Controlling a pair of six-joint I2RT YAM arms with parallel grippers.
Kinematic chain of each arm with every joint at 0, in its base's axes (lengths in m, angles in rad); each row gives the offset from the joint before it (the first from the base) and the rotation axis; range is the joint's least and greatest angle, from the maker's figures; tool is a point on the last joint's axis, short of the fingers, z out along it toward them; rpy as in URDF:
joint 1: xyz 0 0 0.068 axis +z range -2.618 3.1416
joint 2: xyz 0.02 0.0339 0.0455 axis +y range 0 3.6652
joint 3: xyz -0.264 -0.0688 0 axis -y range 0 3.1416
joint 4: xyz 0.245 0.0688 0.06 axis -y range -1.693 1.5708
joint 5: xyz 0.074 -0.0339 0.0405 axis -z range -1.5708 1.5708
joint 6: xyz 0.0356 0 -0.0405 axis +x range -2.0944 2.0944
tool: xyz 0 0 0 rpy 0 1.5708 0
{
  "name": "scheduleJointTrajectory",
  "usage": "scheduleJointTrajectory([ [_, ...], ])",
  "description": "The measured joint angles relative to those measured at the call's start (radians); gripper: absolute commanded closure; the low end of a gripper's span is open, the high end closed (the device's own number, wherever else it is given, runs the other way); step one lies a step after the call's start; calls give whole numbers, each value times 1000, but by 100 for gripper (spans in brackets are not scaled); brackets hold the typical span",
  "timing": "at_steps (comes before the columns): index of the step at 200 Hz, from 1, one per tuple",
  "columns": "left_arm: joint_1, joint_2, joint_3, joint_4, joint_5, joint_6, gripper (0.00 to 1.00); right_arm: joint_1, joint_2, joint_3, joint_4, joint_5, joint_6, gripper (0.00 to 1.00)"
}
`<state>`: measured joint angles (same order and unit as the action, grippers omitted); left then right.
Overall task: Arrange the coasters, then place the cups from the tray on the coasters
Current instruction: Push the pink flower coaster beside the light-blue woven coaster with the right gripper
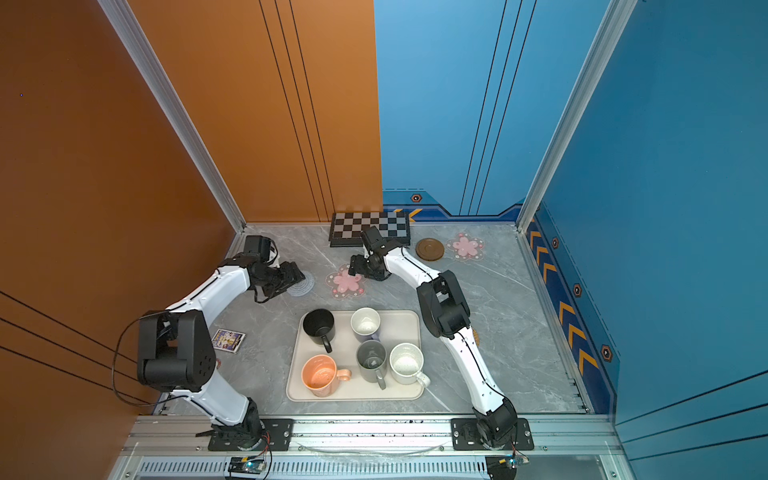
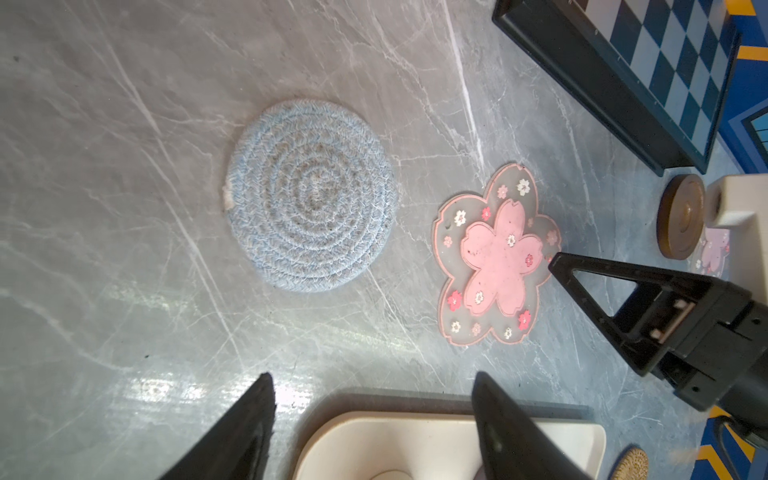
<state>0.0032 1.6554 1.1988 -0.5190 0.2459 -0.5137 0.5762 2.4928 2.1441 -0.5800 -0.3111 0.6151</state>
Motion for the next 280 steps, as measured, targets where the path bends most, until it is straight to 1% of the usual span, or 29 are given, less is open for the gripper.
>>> scheduleJointTrajectory([
  [56, 5, -10, -8, 0, 2, -7, 24, 6, -6, -20, 26, 0, 14, 20],
  [125, 5, -46, -65, 34, 3, -34, 24, 24, -71, -128, 50, 0, 15, 20],
  [212, 6, -46, -66, 49, 32, -52, 24, 37, -67, -115, 39, 16, 30, 20],
  [280, 6, -48, -66, 49, 43, -71, 24, 85, -63, -108, 39, 16, 41, 20],
])
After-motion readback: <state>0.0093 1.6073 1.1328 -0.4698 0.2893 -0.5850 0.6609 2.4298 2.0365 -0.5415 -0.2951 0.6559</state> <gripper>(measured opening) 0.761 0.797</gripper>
